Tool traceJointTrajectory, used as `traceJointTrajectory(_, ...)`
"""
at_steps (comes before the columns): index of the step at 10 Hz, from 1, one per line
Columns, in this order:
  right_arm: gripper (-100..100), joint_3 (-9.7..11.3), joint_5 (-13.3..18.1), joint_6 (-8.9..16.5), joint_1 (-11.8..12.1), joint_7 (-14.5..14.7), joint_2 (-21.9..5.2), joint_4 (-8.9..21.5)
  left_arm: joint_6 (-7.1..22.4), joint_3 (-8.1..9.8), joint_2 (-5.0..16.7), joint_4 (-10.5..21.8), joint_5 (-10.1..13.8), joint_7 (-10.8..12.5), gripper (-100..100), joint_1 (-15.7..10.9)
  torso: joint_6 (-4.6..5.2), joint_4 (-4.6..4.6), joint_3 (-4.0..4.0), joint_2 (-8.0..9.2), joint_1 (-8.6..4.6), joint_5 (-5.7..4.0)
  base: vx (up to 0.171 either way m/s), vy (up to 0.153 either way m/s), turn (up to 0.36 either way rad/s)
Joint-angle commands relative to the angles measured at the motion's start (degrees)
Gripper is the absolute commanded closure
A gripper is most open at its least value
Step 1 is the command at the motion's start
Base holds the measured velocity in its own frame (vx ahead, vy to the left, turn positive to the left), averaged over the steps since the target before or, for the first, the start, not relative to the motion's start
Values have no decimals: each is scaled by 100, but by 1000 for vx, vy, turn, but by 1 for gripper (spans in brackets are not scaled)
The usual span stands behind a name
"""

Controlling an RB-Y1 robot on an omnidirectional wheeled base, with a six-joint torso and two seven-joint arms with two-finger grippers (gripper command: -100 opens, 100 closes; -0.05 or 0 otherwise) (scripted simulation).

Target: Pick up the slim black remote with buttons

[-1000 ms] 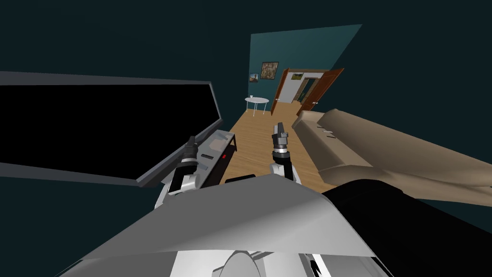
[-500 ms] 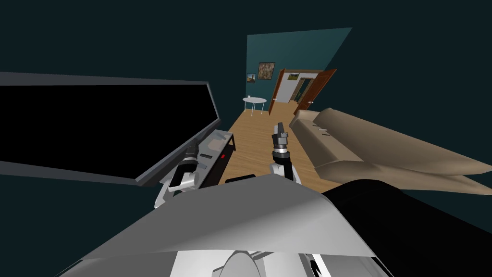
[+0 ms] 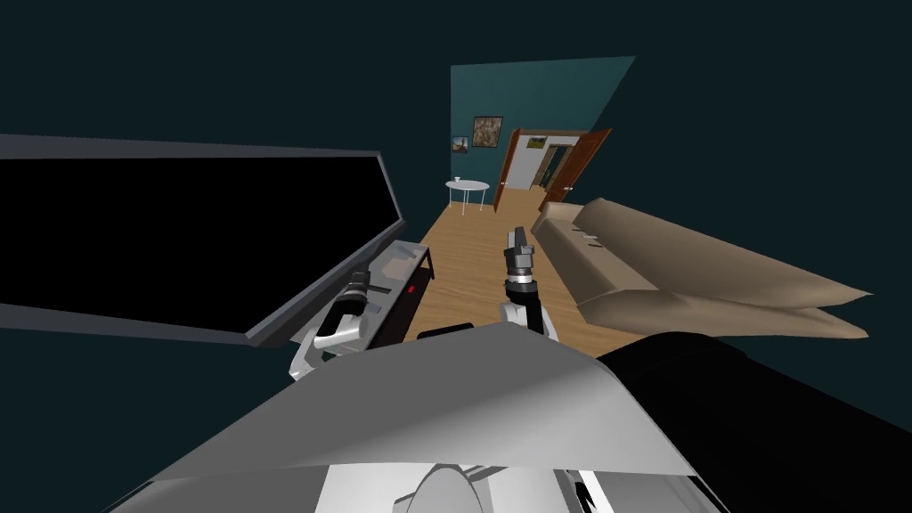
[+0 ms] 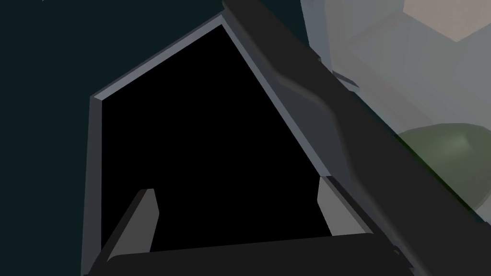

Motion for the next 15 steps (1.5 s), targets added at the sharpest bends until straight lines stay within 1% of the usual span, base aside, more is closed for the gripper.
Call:
traceJointTrajectory(1,0,0,0,0,0,0,0,0,187,29,80,157,67,-42,-100,-60,0,0,0,0,0,0,-31,1,-46)
traceJointTrajectory(2,0,0,0,0,0,0,0,0,397,69,172,408,164,-146,-100,-210,-2,0,0,0,1,0,-30,-2,-76)
traceJointTrajectory(3,0,0,0,0,0,0,0,0,475,69,172,422,164,-146,-100,-210,-1,0,0,-1,1,0,-23,-1,-45)
traceJointTrajectory(4,0,0,0,0,1,0,0,0,711,110,262,656,265,-252,-100,-362,-2,-1,-1,-3,1,0,-20,-4,-64)
traceJointTrajectory(5,0,0,0,0,0,0,0,0,765,110,262,699,265,-252,-100,-362,-1,-1,-2,-4,1,0,-16,-3,-45)
traceJointTrajectory(6,0,0,0,0,1,0,0,0,960,150,350,960,368,-362,-100,-517,-2,-1,-3,-6,1,0,-14,-2,-85)
traceJointTrajectory(7,0,0,0,0,0,0,0,0,1055,150,350,988,368,-362,-100,-517,-1,-2,-4,-7,1,1,-11,1,-45)
traceJointTrajectory(8,0,0,0,0,1,0,0,0,1208,189,434,1262,474,-473,-100,-672,-3,-2,-4,-8,2,0,-5,2,-73)
traceJointTrajectory(9,0,0,0,0,1,0,0,0,1323,189,434,1289,474,-473,-100,-672,-2,-2,-6,-10,4,1,-1,4,-35)
traceJointTrajectory(10,0,0,0,0,1,0,0,0,1490,227,515,1537,581,-585,-100,-828,-3,-2,-6,-11,3,0,6,5,-73)
traceJointTrajectory(11,0,0,0,0,1,0,0,0,1628,227,515,1598,581,-585,-100,-828,-1,-3,-8,-14,3,1,8,6,-34)
traceJointTrajectory(12,0,-1,0,0,1,0,0,0,1853,265,592,1734,689,-698,-100,-984,-4,-3,-8,-15,3,1,14,6,-60)
traceJointTrajectory(14,0,-1,0,0,1,0,0,0,1909,265,592,1916,689,-698,-100,-984,-3,-4,-10,-18,5,1,11,6,-17)
traceJointTrajectory(15,0,-1,0,0,1,0,0,0,2168,301,664,2151,799,-811,-100,-1140,-4,-4,-9,-16,3,1,19,3,-62)
